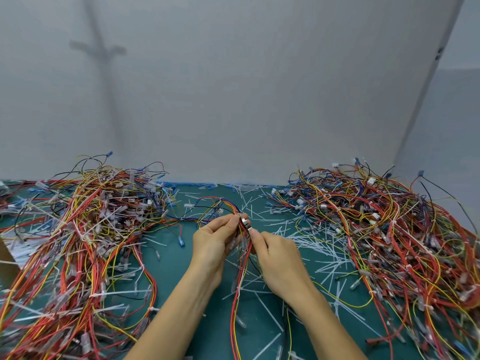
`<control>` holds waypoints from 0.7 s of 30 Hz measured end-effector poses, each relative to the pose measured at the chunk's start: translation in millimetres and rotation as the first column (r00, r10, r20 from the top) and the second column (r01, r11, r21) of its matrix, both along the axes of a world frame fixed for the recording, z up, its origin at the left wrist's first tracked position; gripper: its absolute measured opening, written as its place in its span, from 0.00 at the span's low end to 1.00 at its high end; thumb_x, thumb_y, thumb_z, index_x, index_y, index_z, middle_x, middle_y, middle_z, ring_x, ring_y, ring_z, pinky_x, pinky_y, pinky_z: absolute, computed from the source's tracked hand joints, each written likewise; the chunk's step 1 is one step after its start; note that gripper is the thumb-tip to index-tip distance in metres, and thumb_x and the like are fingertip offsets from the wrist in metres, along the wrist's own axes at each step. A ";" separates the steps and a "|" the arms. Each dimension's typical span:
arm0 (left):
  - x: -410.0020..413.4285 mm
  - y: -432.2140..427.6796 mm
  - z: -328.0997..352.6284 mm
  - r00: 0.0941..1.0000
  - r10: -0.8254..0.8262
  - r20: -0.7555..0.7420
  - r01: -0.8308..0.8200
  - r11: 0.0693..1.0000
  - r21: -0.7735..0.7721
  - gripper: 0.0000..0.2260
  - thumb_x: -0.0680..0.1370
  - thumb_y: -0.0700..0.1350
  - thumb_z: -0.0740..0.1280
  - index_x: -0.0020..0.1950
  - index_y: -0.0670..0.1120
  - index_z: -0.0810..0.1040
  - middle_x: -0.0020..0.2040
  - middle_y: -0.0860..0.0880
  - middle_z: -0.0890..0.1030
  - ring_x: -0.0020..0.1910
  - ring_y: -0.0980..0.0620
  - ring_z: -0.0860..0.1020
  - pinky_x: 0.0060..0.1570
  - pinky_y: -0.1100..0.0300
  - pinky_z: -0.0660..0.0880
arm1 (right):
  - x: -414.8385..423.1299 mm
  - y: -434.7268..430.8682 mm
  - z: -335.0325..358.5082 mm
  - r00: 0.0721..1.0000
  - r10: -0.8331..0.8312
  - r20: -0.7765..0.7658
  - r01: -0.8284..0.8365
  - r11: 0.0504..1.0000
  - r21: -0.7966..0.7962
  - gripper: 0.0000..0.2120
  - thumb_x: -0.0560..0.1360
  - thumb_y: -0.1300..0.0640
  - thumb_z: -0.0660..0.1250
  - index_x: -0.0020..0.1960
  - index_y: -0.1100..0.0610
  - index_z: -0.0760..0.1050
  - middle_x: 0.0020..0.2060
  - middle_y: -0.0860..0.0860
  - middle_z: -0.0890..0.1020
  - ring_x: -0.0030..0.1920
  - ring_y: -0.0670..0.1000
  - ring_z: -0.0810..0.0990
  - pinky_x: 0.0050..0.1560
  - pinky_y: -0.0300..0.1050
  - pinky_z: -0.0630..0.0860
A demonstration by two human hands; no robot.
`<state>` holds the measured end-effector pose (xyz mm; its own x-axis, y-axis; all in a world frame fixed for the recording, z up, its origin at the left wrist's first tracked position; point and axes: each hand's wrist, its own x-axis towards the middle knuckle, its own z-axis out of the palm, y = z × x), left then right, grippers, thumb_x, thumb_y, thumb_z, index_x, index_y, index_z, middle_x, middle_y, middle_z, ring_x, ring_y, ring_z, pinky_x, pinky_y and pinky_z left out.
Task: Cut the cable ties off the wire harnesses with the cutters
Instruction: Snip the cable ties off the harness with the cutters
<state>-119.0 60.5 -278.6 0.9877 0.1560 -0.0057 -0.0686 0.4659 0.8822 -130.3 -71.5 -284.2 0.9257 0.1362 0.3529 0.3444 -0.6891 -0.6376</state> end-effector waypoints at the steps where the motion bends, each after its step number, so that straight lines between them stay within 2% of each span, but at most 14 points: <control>1: 0.2 0.1 0.4 1.000 0.003 0.003 -0.003 1.000 0.006 0.07 0.78 0.37 0.66 0.51 0.37 0.83 0.47 0.42 0.86 0.43 0.53 0.84 0.42 0.64 0.81 | 0.3 -0.4 0.1 1.000 0.001 -0.006 -0.001 1.000 0.024 0.26 0.83 0.42 0.52 0.29 0.51 0.65 0.25 0.47 0.69 0.32 0.52 0.68 0.36 0.51 0.61; 5: 0.1 3.3 5.8 1.000 0.010 0.013 -0.010 1.000 -0.010 0.07 0.79 0.38 0.64 0.50 0.38 0.82 0.47 0.45 0.86 0.43 0.52 0.85 0.40 0.64 0.81 | 2.3 -0.9 1.2 0.996 -0.025 -0.080 0.042 0.974 0.221 0.25 0.83 0.43 0.53 0.35 0.54 0.75 0.27 0.48 0.76 0.33 0.52 0.76 0.42 0.51 0.72; 7: -0.5 7.6 9.2 1.000 -0.006 0.006 0.006 0.997 -0.081 0.10 0.79 0.38 0.61 0.43 0.40 0.81 0.41 0.46 0.85 0.38 0.51 0.84 0.37 0.63 0.81 | 3.3 -1.7 2.2 0.991 -0.074 -0.114 0.106 0.943 0.316 0.23 0.82 0.40 0.53 0.38 0.51 0.77 0.29 0.47 0.78 0.34 0.50 0.77 0.42 0.49 0.73; 9: 0.6 12.3 10.0 0.999 -0.045 0.005 0.045 0.989 -0.142 0.15 0.79 0.39 0.58 0.35 0.44 0.79 0.35 0.47 0.82 0.33 0.51 0.82 0.36 0.61 0.80 | 4.1 -4.9 2.0 0.986 -0.121 -0.115 0.154 0.926 0.346 0.26 0.79 0.35 0.53 0.40 0.53 0.79 0.30 0.48 0.79 0.35 0.50 0.77 0.40 0.47 0.72; 11: 1.4 15.5 9.6 0.997 -0.074 0.020 0.076 0.984 -0.161 0.14 0.79 0.41 0.56 0.34 0.45 0.73 0.34 0.47 0.77 0.33 0.51 0.79 0.40 0.59 0.77 | 5.5 -10.2 1.3 0.981 -0.130 -0.142 0.173 0.915 0.364 0.27 0.76 0.33 0.58 0.40 0.56 0.78 0.27 0.48 0.77 0.32 0.52 0.75 0.36 0.46 0.69; 13: 2.3 17.4 7.4 0.994 -0.099 0.044 0.106 0.975 -0.194 0.12 0.78 0.42 0.55 0.35 0.46 0.69 0.34 0.47 0.75 0.34 0.51 0.77 0.39 0.59 0.75 | 7.4 -12.6 0.0 0.977 -0.094 -0.194 0.167 0.899 0.405 0.21 0.74 0.37 0.66 0.37 0.55 0.77 0.24 0.45 0.73 0.29 0.49 0.72 0.34 0.44 0.69; 15: 4.1 16.8 5.7 0.989 -0.124 0.076 0.137 0.969 -0.206 0.13 0.78 0.44 0.56 0.33 0.48 0.68 0.32 0.49 0.74 0.33 0.51 0.75 0.36 0.61 0.74 | 9.6 -11.1 -1.7 0.972 -0.035 -0.230 0.142 0.874 0.464 0.15 0.73 0.42 0.71 0.38 0.53 0.79 0.25 0.44 0.74 0.30 0.47 0.73 0.36 0.44 0.71; 18: 7.2 12.6 5.0 0.985 -0.125 0.115 0.141 0.980 -0.144 0.19 0.81 0.48 0.59 0.30 0.50 0.74 0.29 0.52 0.73 0.30 0.56 0.75 0.34 0.63 0.74 | 7.2 -3.4 -1.6 0.968 0.092 -0.232 0.060 0.816 0.575 0.10 0.73 0.47 0.74 0.41 0.55 0.82 0.29 0.50 0.80 0.31 0.48 0.73 0.36 0.46 0.71; 20: 7.3 11.0 4.5 0.988 -0.102 0.119 0.112 0.990 -0.082 0.12 0.78 0.47 0.65 0.35 0.47 0.75 0.29 0.51 0.74 0.29 0.57 0.75 0.32 0.64 0.75 | 5.4 1.0 -0.9 0.966 0.152 -0.210 0.010 0.788 0.616 0.11 0.72 0.47 0.74 0.42 0.56 0.82 0.34 0.57 0.82 0.30 0.49 0.71 0.35 0.48 0.70; 21: 6.8 11.5 3.2 0.987 -0.099 0.124 0.105 0.994 -0.043 0.09 0.75 0.45 0.68 0.36 0.46 0.73 0.30 0.51 0.74 0.30 0.57 0.76 0.32 0.65 0.75 | 4.6 2.4 -1.3 0.966 0.168 -0.198 -0.006 0.777 0.630 0.12 0.72 0.47 0.74 0.42 0.56 0.82 0.32 0.57 0.81 0.30 0.49 0.71 0.35 0.47 0.69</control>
<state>-112.2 72.0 -275.4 0.9923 0.0568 0.1098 -0.1233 0.5188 0.8459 -125.7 -69.1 -285.5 0.9848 0.0471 0.1671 0.1708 -0.0905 -0.9811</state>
